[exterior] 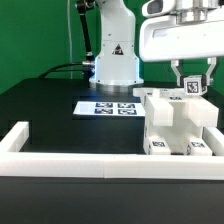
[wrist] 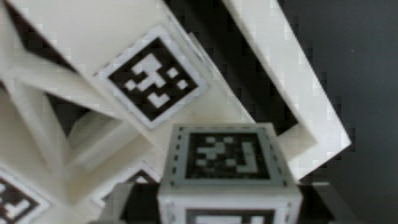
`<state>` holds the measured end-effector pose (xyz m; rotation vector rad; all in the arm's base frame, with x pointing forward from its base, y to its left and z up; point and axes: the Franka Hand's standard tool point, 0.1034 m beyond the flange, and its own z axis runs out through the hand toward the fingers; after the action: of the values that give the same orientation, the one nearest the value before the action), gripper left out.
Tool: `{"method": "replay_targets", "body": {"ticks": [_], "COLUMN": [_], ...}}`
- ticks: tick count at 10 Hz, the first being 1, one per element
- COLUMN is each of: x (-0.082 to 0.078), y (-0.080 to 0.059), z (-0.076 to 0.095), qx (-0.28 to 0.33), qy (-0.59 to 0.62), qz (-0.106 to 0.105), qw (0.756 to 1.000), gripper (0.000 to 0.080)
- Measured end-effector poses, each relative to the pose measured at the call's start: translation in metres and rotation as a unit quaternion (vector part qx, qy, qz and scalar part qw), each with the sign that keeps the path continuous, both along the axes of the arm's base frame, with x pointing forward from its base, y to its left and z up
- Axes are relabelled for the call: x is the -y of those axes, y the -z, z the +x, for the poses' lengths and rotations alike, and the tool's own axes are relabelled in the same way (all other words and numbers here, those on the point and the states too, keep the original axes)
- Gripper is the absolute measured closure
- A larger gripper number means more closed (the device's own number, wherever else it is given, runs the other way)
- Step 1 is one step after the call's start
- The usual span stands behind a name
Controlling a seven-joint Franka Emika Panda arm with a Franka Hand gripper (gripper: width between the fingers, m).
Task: Assemble chair
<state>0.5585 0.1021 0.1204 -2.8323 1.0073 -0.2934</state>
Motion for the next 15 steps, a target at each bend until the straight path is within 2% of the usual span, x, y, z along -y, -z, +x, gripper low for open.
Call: {"method": "replay_targets", "body": {"ticks": [3,4,5,6,7,11,15], "x": [-0.001,-0.001,-0.004,-0.006,-0.009,-0.008,-0.006], "y": [0.0,0.0,0.001,0.0,0.0,-0.002,-0.003], "z": [0.0,-0.001,-0.001,-0.001,-0.002,0.0,0.001], "qx": [-0.003,-0.004,-0.007,-0.008,-0.009,0.002,0.009], "qy": [0.065,0.048,0.031,0.023,-0.007,-0.19,-0.299], "qz": [0.02,0.015,0.011,0.01,0.002,-0.037,-0.061], "qw": [0.998,0.999,0.999,1.0,1.0,0.981,0.952], "gripper": [0.0511,0.0511,0.0314,0.0314,0.0173,0.0151,0.015]}}
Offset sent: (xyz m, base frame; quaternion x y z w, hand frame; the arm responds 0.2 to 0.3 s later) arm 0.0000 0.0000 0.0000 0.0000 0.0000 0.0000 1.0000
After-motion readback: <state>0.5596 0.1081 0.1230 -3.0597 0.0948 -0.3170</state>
